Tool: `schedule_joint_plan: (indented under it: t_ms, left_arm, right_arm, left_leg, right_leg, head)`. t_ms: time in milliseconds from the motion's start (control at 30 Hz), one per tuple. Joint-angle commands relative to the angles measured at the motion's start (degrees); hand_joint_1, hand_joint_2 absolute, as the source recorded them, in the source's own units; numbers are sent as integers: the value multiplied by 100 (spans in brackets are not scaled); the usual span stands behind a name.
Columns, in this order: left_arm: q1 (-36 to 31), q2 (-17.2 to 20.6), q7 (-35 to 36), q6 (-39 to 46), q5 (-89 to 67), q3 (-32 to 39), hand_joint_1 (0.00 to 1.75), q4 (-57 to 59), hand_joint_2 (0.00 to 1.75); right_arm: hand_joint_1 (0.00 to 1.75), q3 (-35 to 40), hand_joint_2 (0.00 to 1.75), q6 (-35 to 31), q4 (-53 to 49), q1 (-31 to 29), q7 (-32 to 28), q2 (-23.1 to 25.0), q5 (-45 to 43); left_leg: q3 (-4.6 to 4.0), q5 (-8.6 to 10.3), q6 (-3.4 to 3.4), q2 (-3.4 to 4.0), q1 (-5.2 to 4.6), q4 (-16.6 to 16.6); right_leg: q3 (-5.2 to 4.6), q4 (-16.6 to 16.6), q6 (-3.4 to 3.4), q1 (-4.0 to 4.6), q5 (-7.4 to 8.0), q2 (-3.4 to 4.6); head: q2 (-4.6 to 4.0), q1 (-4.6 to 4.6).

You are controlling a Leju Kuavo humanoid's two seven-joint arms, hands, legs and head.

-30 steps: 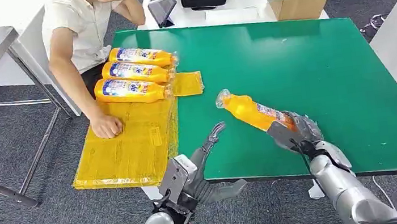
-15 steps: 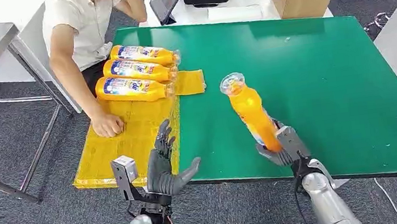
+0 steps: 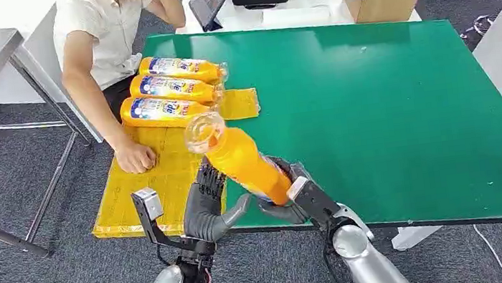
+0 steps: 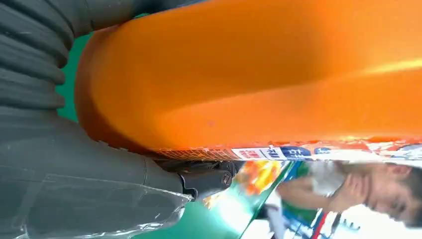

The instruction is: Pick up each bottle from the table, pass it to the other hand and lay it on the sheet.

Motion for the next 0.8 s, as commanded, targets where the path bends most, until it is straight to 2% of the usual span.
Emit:
schedule_joint_plan:
  t_ms: [33,233,567,667,767,800]
  left_arm:
    - [-189,82,-193,41,-230,-106,0,-313,175]
    - [-248,26,140,-119,-19,-3,0,-576,175]
    - [-202,47,238,-375,215,-13,0,-553,175]
    - [-176,126,322,-564,218,-164,0,-611,175]
    - [-428,267,437,-178,-412,-437,2,-123,175]
    - [-514,225,383,4,-573,-440,166,172,175]
  right_arm:
    - [175,840,175,-62,871,-423,173,81,16]
    - [175,1189,175,-177,1520,-671,245,260,164]
    - [175,1232,175,-224,1653,-713,337,274,193]
    - [175,1274,175,-495,1884,-777,374,277,376]
    - [175,1331,175,-634,1969,-807,302,313,558]
    - [175,1362,175,-687,1942,-795,312,331,624]
  left_leg:
    - [11,-8,-7,16,4,1]
    - [9,-4,-8,10,2,-2]
    - [21,-9,-11,12,3,-3]
    - [21,-8,-11,9,4,-4]
    - [21,-7,-13,5,3,-4]
    - [18,-4,-11,1,2,-6]
  right_leg:
    - [8,-2,-7,4,-1,18]
    - [7,-2,-8,3,-1,12]
    - [17,-4,-9,2,-6,13]
    - [19,-4,-11,4,-6,12]
    - [19,-5,-11,3,-6,7]
    - [16,-5,-9,2,-5,3]
  head:
    - [0,0]
    - [0,0]
    - [0,0]
    - [0,0]
    - [0,0]
    - [0,0]
